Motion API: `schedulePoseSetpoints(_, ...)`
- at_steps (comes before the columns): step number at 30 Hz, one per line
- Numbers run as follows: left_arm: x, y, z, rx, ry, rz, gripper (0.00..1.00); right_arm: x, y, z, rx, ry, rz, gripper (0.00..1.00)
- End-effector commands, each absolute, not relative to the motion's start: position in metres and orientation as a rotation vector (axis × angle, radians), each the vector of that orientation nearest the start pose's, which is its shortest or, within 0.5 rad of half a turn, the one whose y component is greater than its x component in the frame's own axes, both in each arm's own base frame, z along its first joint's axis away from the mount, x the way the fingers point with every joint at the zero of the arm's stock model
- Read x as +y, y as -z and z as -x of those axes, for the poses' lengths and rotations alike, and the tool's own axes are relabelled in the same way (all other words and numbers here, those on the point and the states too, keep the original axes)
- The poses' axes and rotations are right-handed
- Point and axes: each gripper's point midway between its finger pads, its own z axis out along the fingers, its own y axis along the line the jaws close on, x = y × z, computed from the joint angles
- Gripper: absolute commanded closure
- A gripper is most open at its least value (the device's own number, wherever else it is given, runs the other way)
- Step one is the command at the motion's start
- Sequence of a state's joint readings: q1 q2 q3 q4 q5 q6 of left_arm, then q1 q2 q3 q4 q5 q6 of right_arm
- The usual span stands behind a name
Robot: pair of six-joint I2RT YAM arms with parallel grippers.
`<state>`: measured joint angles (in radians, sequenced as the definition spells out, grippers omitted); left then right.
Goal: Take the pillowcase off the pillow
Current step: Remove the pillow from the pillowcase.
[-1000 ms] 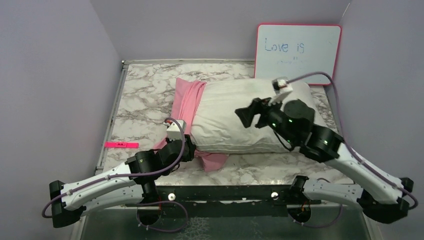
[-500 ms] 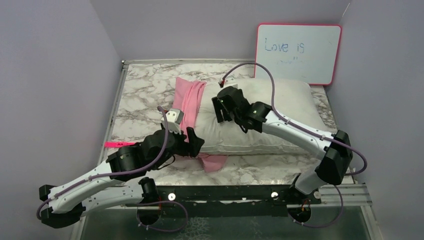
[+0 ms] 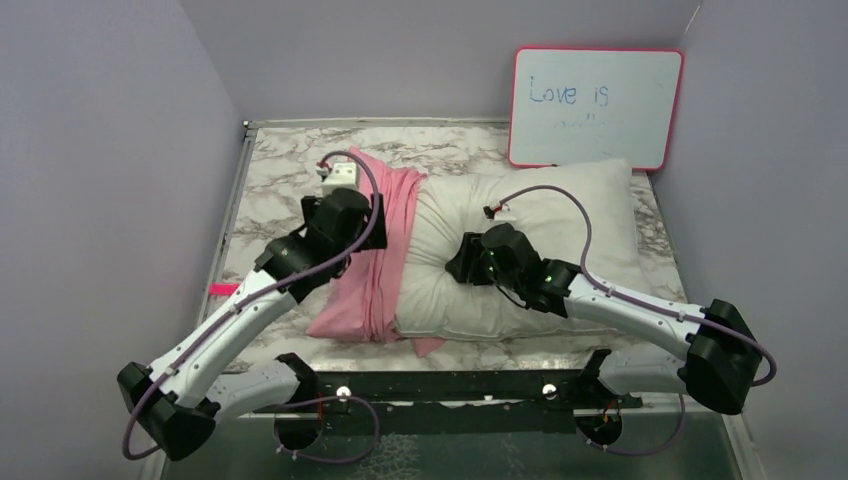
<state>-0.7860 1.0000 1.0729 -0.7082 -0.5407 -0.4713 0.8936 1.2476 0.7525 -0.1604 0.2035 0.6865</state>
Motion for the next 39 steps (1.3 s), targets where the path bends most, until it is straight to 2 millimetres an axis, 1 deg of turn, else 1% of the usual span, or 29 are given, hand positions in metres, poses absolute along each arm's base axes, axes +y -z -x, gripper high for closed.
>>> schedulePoseSetpoints(1,-0.115,-0.241,-0.306,2.104,0.243,0.016,0.02,0.222,-0.032,-0.168,2.703,-0.387,0.15,0.48)
schedulePoseSetpoints(3,-0.102,-0.232,-0.322,2.073,0.342,0.068,0.01,0.226,-0.037,-0.172,2.696,-0.386,0.159,0.48)
schedulePoseSetpoints(4,-0.108,-0.227,-0.325,2.06,0.438,0.058,0.01,0.228,-0.04,-0.174,2.687,-0.393,0.165,0.48)
schedulePoseSetpoints(5,-0.102,-0.219,-0.33,2.057,0.511,0.088,0.01,0.23,-0.042,-0.176,2.679,-0.403,0.171,0.48)
schedulePoseSetpoints(6,-0.107,-0.214,-0.33,2.053,0.612,0.078,0.01,0.232,-0.046,-0.178,2.667,-0.416,0.178,0.48)
schedulePoseSetpoints(9,-0.127,-0.196,-0.323,2.048,0.877,0.031,0.01,0.234,-0.053,-0.181,2.644,-0.429,0.187,0.48)
schedulePoseSetpoints(10,-0.136,-0.194,-0.316,2.04,0.969,-0.001,0.01,0.234,-0.054,-0.181,2.639,-0.427,0.187,0.48)
schedulePoseSetpoints(11,-0.14,-0.191,-0.313,2.026,1.022,-0.015,0.01,0.234,-0.055,-0.182,2.635,-0.425,0.188,0.48)
schedulePoseSetpoints(13,-0.14,-0.178,-0.309,2.019,1.084,0.019,0.02,0.234,-0.058,-0.183,2.628,-0.426,0.191,0.47)
schedulePoseSetpoints(15,-0.135,-0.171,-0.304,1.997,1.176,0.063,0.11,0.235,-0.058,-0.184,2.63,-0.423,0.197,0.47)
schedulePoseSetpoints(17,-0.132,-0.173,-0.299,1.952,1.254,0.093,0.28,0.234,-0.058,-0.185,2.631,-0.406,0.2,0.47)
schedulePoseSetpoints(18,-0.128,-0.173,-0.299,1.943,1.251,0.109,0.37,0.233,-0.058,-0.187,2.629,-0.39,0.196,0.47)
schedulePoseSetpoints(20,-0.116,-0.174,-0.301,1.938,1.204,0.149,0.54,0.229,-0.059,-0.191,2.62,-0.347,0.186,0.47)
schedulePoseSetpoints(21,-0.107,-0.17,-0.302,1.969,1.156,0.203,0.67,0.227,-0.06,-0.194,2.611,-0.328,0.178,0.47)
schedulePoseSetpoints(23,-0.083,-0.174,-0.312,1.994,0.964,0.244,0.91,0.223,-0.063,-0.199,2.597,-0.288,0.165,0.47)
schedulePoseSetpoints(24,-0.07,-0.171,-0.313,2.051,0.851,0.298,0.99,0.222,-0.065,-0.201,2.59,-0.273,0.161,0.48)
schedulePoseSetpoints(27,-0.02,-0.182,-0.316,2.095,0.476,0.384,1.0,0.22,-0.068,-0.206,2.578,-0.252,0.15,0.48)
schedulePoseSetpoints(29,0.008,-0.198,-0.316,2.067,0.287,0.424,1.0,0.218,-0.069,-0.207,2.575,-0.25,0.141,0.48)
schedulePoseSetpoints(33,0.058,-0.232,-0.309,1.994,0.008,0.516,1.0,0.213,-0.067,-0.209,2.58,-0.235,0.118,0.48)
schedulePoseSetpoints(35,0.084,-0.243,-0.304,1.97,-0.124,0.561,1.0,0.211,-0.068,-0.21,2.582,-0.23,0.103,0.48)
schedulePoseSetpoints(39,0.128,-0.26,-0.296,1.946,-0.321,0.637,1.0,0.208,-0.071,-0.212,2.576,-0.235,0.088,0.48)
